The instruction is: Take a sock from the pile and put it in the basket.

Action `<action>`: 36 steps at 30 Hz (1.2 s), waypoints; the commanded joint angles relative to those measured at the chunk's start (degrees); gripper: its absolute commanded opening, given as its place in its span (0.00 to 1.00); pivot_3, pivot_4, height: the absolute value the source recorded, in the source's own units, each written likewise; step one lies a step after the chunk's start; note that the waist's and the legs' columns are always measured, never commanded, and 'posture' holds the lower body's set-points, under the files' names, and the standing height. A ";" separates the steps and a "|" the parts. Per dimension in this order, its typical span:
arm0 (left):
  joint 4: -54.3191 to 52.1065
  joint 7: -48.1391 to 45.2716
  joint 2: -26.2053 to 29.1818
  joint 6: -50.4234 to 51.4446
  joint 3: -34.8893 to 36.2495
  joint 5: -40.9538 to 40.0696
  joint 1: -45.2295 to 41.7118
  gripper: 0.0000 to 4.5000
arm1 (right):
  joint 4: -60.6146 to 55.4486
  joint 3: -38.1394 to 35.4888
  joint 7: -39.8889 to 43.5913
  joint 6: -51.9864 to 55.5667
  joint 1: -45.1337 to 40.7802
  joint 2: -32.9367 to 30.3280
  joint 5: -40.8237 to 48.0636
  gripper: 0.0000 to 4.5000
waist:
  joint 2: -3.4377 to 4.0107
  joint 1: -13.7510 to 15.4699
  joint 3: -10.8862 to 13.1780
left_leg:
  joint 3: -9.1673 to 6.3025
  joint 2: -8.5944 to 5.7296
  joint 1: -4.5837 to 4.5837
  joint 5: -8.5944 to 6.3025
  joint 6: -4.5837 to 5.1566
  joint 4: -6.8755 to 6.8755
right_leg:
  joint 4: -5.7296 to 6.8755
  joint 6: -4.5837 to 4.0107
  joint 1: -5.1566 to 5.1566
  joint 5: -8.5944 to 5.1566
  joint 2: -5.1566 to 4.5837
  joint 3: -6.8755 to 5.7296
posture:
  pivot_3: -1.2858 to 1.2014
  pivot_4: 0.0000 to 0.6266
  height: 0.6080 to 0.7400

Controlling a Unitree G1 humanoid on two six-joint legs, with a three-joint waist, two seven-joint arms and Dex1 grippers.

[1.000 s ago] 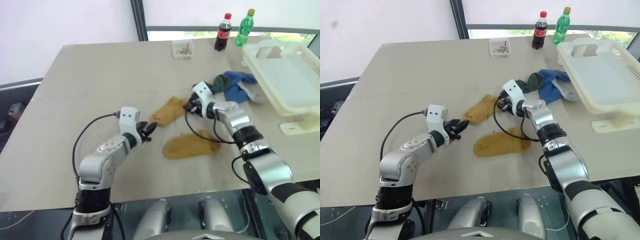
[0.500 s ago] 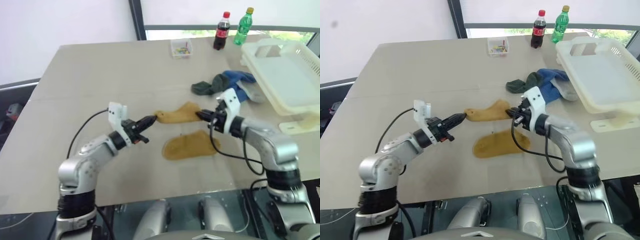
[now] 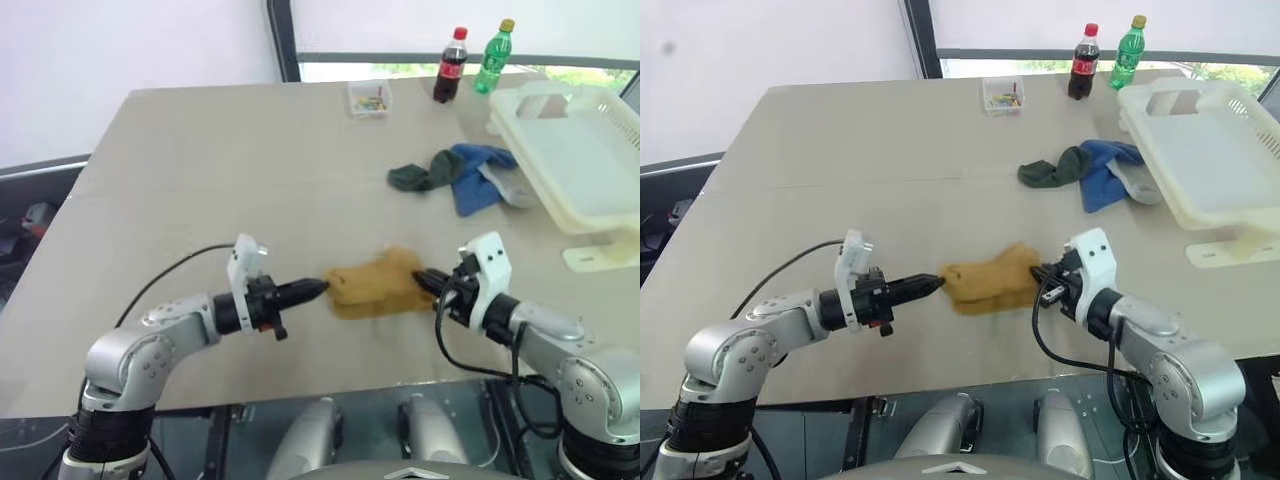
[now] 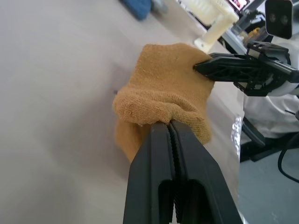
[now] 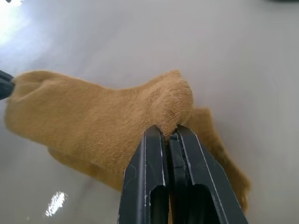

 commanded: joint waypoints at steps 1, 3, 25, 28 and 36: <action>-3.79 -1.05 1.06 -1.15 -0.40 -0.50 0.49 0.01 | -2.89 -2.05 -0.77 -0.63 0.57 -0.54 1.33 0.00 | 0.00 0.11 0.00 | 0.00 0.00 0.00 0.00 0.00 0.00 | 0.00 0.00 0.00 0.00 0.00 -0.01 | 0.52 0.24 1.00; -4.27 -1.37 1.52 -1.57 -1.02 -0.07 1.10 0.01 | -3.57 -2.77 -1.10 -0.18 1.14 -0.61 2.05 0.00 | 0.00 0.11 0.00 | -0.01 0.01 0.00 0.00 0.00 -0.01 | -0.01 0.00 0.00 0.00 0.00 -0.01 | 0.52 0.24 1.00; 3.70 -2.11 -0.02 -7.20 -3.10 6.49 -1.13 0.81 | -0.76 3.06 -0.26 -20.95 10.84 -8.79 -6.80 0.60 | -0.03 0.20 -0.01 | 0.00 0.02 0.07 0.00 0.00 -0.10 | -0.14 0.01 0.07 0.00 0.01 -0.03 | 0.52 0.24 1.00; 5.56 -3.76 2.12 -4.68 -1.77 4.74 -1.65 0.81 | -2.99 0.09 3.55 -23.13 10.74 -11.03 -4.18 0.60 | -0.03 0.12 0.00 | -0.01 0.03 0.07 0.00 0.00 -0.11 | -0.14 0.02 0.07 0.00 0.02 -0.03 | 0.52 0.24 1.00; 10.35 -2.08 -0.87 -0.87 -8.37 7.50 -7.79 0.82 | 8.61 10.59 9.54 -33.34 5.65 -17.04 -12.28 0.01 | -0.08 0.20 0.02 | -0.06 0.00 0.18 0.00 0.01 -0.07 | -0.20 0.03 0.29 0.00 0.02 -0.14 | 0.52 0.24 1.00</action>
